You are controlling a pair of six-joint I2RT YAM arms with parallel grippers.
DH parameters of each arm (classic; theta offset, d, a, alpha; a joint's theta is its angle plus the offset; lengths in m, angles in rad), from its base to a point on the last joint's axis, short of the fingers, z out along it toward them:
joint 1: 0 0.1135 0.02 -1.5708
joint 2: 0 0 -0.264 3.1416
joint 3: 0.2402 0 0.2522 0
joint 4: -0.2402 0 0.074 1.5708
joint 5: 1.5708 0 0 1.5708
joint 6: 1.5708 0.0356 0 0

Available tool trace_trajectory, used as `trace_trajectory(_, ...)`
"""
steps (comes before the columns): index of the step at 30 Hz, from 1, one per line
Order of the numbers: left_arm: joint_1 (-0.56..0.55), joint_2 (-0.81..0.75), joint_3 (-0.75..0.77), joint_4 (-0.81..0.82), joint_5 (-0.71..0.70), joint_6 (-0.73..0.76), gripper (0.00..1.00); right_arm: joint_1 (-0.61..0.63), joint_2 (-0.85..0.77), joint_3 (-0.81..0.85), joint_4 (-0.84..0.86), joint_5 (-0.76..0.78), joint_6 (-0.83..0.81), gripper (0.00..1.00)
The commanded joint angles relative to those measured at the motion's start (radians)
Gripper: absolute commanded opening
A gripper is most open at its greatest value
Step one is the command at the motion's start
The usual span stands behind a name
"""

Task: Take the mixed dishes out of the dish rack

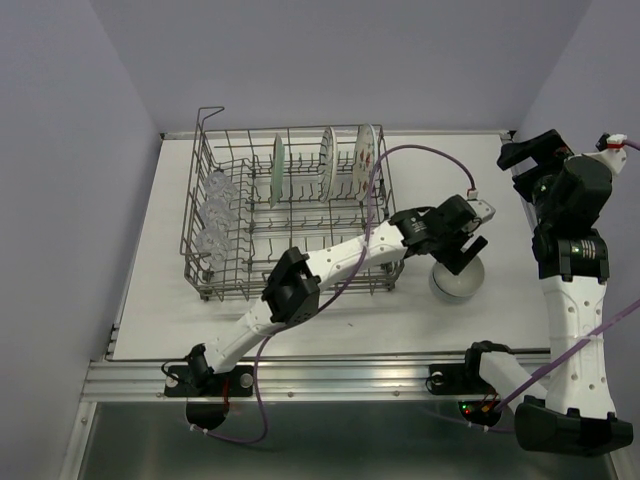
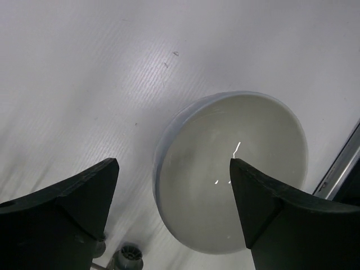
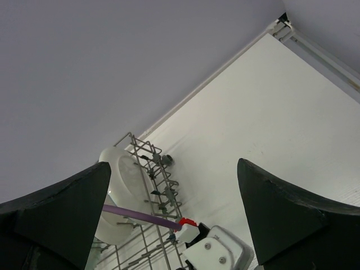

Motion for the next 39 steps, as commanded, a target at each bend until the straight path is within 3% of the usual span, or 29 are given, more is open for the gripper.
trace_trajectory(1, -0.007, -0.204, 0.028, 0.024, -0.033, 0.006, 0.93, -0.006, 0.006, 0.012, 0.023, -0.078, -0.04, 1.0)
trace_trajectory(11, 0.045, -0.359, -0.025, -0.018, -0.134, -0.017, 0.99, -0.006, 0.017, 0.038, 0.031, -0.204, -0.097, 1.0)
trace_trajectory(18, 0.163, -0.578, -0.146, -0.134, -0.386, -0.066, 0.99, -0.006, 0.055, 0.051, 0.046, -0.372, -0.161, 1.0)
trace_trajectory(29, 0.548, -1.035, -0.685, -0.099, -0.509, -0.143, 0.99, -0.006, 0.163, 0.075, 0.11, -0.589, -0.167, 1.0)
trace_trajectory(30, 0.634, -1.092, -0.715, -0.09, -0.503, -0.14, 0.99, 0.004, 0.176, 0.08, 0.111, -0.607, -0.172, 1.0)
trace_trajectory(34, 0.887, -1.177, -0.831, -0.052, -0.392, -0.114, 0.99, 0.127, 0.247, 0.118, 0.08, -0.531, -0.254, 1.0)
trace_trajectory(36, 0.949, -1.201, -0.889, 0.022, -0.356, -0.047, 0.99, 0.26, 0.299, 0.155, 0.058, -0.398, -0.304, 1.0)
trace_trajectory(39, 1.084, -1.172, -0.91, 0.048, -0.186, 0.042, 0.98, 0.331, 0.383, 0.213, 0.042, -0.345, -0.307, 1.0)
